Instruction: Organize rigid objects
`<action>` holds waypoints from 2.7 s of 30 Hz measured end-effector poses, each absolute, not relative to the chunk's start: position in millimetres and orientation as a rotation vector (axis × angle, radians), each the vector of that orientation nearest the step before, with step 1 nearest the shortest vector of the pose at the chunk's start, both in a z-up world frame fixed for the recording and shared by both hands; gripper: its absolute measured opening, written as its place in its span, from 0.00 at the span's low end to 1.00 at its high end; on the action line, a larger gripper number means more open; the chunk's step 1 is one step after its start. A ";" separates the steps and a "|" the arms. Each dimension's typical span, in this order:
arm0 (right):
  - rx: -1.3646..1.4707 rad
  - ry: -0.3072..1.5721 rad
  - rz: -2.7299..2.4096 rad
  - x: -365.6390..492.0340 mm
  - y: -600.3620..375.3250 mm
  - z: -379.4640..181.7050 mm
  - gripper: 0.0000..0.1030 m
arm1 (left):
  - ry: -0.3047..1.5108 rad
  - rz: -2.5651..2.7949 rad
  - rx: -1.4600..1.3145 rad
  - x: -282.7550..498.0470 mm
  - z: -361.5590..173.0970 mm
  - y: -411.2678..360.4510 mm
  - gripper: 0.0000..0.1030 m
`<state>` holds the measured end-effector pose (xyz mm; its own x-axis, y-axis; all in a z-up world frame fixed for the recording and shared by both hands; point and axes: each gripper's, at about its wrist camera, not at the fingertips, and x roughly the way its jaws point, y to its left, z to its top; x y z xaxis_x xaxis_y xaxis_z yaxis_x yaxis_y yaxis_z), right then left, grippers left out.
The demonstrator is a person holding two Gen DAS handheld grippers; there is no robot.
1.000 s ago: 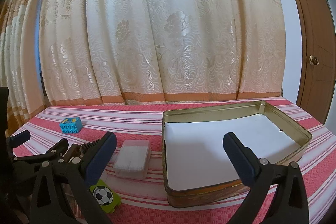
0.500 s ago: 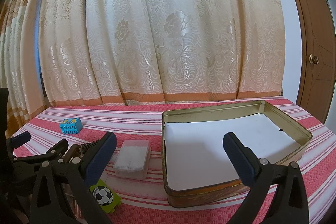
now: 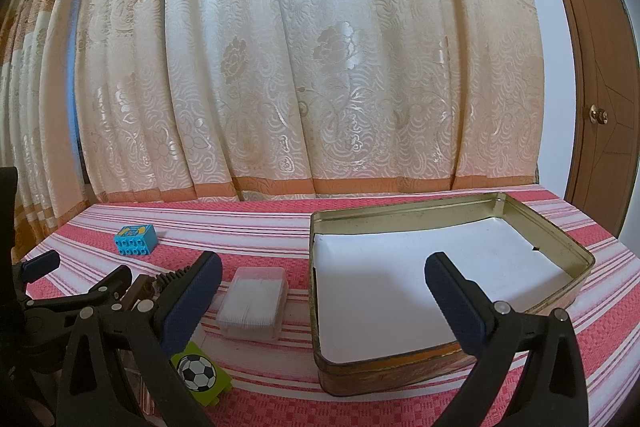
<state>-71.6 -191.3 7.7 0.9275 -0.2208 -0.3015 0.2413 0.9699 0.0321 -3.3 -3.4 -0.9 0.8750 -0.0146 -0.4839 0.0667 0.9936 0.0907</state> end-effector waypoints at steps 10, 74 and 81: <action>0.069 0.301 -0.236 -71.4 -191.0 7.7 1.00 | 0.507 -0.042 0.103 -3.8 -1.4 -3.9 1.00; -0.021 0.379 -0.018 -67.2 -168.8 2.4 0.93 | 0.474 -0.012 0.005 -24.9 2.6 28.8 1.00; -0.047 0.469 0.077 -55.8 -165.9 -4.9 0.89 | 0.500 -0.013 0.028 -46.4 0.7 40.8 1.00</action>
